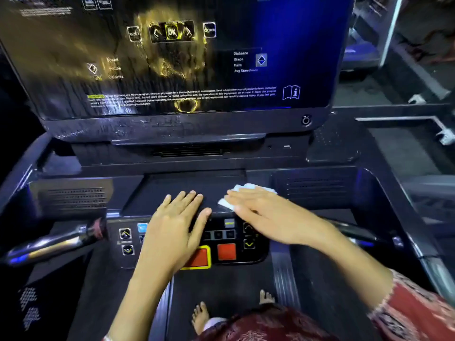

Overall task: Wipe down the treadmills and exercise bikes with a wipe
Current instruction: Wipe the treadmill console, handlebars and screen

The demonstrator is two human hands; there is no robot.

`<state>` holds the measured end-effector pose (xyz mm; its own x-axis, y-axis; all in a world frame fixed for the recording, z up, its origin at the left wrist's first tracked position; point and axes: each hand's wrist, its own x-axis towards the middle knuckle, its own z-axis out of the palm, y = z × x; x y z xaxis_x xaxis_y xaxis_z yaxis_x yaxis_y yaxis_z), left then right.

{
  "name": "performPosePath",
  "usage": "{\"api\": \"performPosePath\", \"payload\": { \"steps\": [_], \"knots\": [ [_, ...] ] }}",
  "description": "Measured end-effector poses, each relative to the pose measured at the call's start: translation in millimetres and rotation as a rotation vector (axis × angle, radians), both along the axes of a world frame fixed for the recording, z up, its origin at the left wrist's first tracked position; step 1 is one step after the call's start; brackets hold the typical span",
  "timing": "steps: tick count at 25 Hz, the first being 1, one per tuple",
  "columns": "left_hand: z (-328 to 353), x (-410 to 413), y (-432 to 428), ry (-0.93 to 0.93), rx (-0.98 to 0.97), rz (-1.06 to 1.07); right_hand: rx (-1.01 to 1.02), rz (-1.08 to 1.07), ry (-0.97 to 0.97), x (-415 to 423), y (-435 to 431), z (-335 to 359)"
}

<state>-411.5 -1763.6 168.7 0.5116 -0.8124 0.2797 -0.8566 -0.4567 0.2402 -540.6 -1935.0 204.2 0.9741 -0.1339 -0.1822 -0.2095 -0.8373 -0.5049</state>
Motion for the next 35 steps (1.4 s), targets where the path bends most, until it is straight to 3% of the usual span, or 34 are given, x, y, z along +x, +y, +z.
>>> {"api": "performPosePath", "payload": {
  "steps": [2,5,10,14,16,19,20,23,26,29,32,35],
  "knots": [
    [1,15,8,-0.005,0.026,-0.073,-0.038,-0.111,0.104,2,7,7],
    [1,32,15,-0.028,0.069,-0.171,-0.252,-0.290,0.261,43,33,2],
    [5,68,41,-0.038,0.117,-0.211,-0.046,-0.200,0.205,35,71,30],
    [6,83,52,-0.030,0.172,-0.217,-0.357,-0.371,0.355,57,66,12],
    [7,90,55,-0.011,0.183,-0.217,-0.274,-0.262,0.315,86,83,4],
    [6,102,67,0.056,0.176,-0.199,0.130,-0.150,0.211,84,95,24],
    [5,105,72,0.100,0.168,-0.195,0.157,-0.156,0.204,74,93,29],
    [1,115,88,0.256,0.107,-0.164,0.051,-0.155,0.196,73,102,34],
    [1,128,97,0.357,0.081,-0.134,0.163,-0.029,0.151,116,123,24],
    [6,140,102,0.424,0.088,-0.118,0.192,-0.187,0.204,140,109,12],
    [10,141,101,0.467,0.102,-0.139,0.166,-0.422,0.105,130,106,2],
    [10,141,98,0.489,0.110,-0.147,0.136,-0.379,0.045,144,120,1]
  ]
}}
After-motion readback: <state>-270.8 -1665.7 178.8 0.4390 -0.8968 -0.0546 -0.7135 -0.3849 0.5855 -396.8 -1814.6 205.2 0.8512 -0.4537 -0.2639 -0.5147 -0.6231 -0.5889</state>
